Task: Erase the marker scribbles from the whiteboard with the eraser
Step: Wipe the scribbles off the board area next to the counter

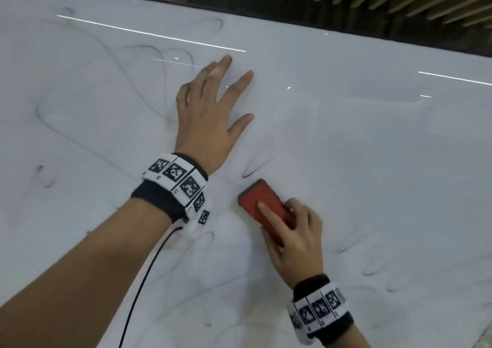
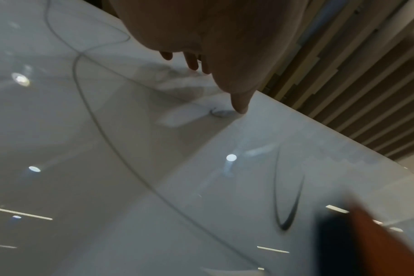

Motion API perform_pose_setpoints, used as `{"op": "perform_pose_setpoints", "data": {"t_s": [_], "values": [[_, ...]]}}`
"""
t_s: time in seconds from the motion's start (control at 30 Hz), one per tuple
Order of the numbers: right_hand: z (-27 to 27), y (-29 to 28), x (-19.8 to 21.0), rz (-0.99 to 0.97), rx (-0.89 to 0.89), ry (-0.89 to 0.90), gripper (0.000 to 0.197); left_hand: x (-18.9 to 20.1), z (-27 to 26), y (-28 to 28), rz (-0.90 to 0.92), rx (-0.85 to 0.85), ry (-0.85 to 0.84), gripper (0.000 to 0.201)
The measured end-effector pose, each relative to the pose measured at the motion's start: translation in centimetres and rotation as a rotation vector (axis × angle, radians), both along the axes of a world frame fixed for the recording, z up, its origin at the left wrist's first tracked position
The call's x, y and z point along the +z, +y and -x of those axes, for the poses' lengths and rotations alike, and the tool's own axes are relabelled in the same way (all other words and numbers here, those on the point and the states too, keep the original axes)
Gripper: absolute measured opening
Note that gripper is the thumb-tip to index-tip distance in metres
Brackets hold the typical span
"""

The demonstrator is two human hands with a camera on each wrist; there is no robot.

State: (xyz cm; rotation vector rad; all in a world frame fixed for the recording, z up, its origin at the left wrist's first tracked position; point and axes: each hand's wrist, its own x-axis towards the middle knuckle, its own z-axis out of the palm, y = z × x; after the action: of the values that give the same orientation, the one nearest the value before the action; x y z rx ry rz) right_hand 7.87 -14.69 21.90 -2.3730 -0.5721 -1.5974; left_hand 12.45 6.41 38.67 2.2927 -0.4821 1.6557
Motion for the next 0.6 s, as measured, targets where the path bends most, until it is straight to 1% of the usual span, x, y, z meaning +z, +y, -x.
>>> {"op": "perform_pose_setpoints", "data": {"t_s": [0.03, 0.07, 0.13, 0.27, 0.3, 0.33, 0.37, 0.4, 0.43, 0.53, 0.57, 0.6], "values": [[0.2, 0.0, -0.9, 0.014, 0.001, 0.028, 0.054, 0.0, 0.0, 0.1, -0.011, 0.012, 0.008, 0.057], [0.1, -0.1, -0.4, -0.005, 0.008, 0.040, 0.054, 0.1, 0.1, 0.1, -0.022, 0.022, 0.014, 0.057], [-0.2, 0.1, 3.1, -0.108, 0.002, 0.002, 0.052, 0.1, 0.1, -0.1, -0.037, 0.025, 0.019, 0.058], [-1.6, 0.5, 12.0, -0.296, -0.012, -0.140, 0.050, 0.0, 0.2, -0.2, -0.026, 0.019, 0.036, 0.058], [-1.8, 0.7, 13.1, -0.329, -0.007, -0.154, 0.050, 0.0, 0.2, -0.1, -0.023, 0.018, 0.041, 0.058], [-2.0, 0.9, 13.4, -0.343, -0.010, -0.167, 0.050, 0.0, 0.3, -0.1, -0.022, 0.016, 0.046, 0.059], [-1.9, 1.2, 12.7, -0.341, -0.015, -0.171, 0.049, 0.0, 0.4, -0.1, -0.026, 0.015, 0.047, 0.059], [-1.8, 1.5, 11.0, -0.326, -0.013, -0.161, 0.049, 0.0, 0.4, 0.0, -0.033, 0.017, 0.047, 0.059], [-1.5, 1.7, 8.3, -0.298, 0.001, -0.134, 0.049, 0.1, 0.5, 0.0, -0.042, 0.021, 0.047, 0.060], [0.3, 1.7, -1.8, -0.204, 0.003, 0.012, 0.054, 0.1, 0.5, 0.1, -0.060, 0.032, 0.065, 0.062], [0.7, 1.5, -3.7, -0.176, -0.005, 0.040, 0.054, 0.1, 0.5, 0.1, -0.062, 0.040, 0.074, 0.063], [0.7, 1.1, -4.0, -0.148, -0.007, 0.047, 0.051, 0.1, 0.5, 0.0, -0.065, 0.046, 0.082, 0.063]]}}
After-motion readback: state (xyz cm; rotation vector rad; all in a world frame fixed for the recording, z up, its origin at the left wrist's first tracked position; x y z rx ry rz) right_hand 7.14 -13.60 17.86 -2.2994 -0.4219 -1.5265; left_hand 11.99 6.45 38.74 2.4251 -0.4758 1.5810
